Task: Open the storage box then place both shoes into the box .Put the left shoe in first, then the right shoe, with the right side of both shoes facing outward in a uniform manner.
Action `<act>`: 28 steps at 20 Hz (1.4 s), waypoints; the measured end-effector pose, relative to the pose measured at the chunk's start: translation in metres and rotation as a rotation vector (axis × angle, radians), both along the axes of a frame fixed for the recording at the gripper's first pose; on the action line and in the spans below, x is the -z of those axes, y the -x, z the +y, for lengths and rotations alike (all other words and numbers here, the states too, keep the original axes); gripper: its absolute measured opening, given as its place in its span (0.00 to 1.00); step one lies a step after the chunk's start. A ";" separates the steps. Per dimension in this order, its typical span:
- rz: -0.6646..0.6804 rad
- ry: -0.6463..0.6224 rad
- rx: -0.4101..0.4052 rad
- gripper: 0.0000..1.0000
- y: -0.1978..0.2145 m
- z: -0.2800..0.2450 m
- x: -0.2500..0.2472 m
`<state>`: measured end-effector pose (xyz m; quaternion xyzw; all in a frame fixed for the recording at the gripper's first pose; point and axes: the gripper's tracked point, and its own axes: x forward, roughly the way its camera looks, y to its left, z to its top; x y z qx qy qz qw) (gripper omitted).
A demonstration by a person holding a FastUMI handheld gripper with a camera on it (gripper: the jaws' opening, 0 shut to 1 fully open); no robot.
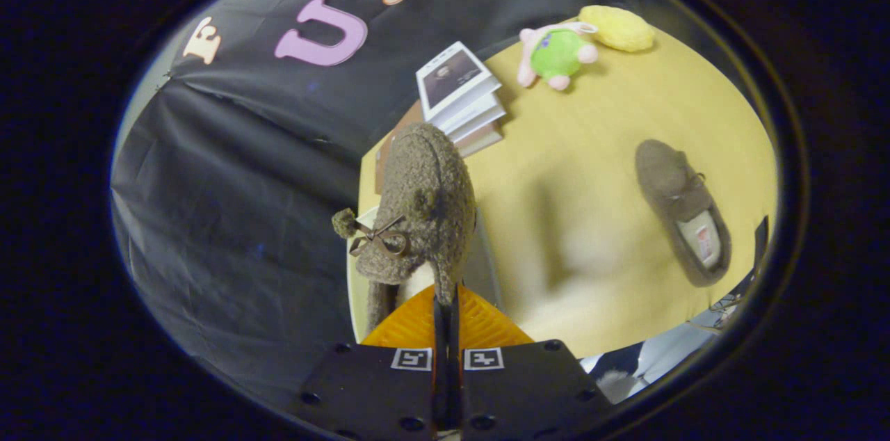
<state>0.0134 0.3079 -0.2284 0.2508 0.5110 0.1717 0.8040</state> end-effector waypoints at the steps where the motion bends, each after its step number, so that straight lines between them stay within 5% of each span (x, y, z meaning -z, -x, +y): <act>1: 0.000 -0.012 -0.020 0.03 0.001 0.016 -0.002; 11: 0.128 0.118 -0.153 0.03 0.015 0.127 0.075; 18: 0.160 0.250 -0.199 0.03 0.020 0.148 0.127; 25: 0.180 0.245 -0.207 0.08 0.025 0.154 0.131; 27: 0.196 0.166 -0.197 0.14 0.024 0.162 0.125; 28: 0.182 0.115 -0.198 0.25 0.021 0.167 0.114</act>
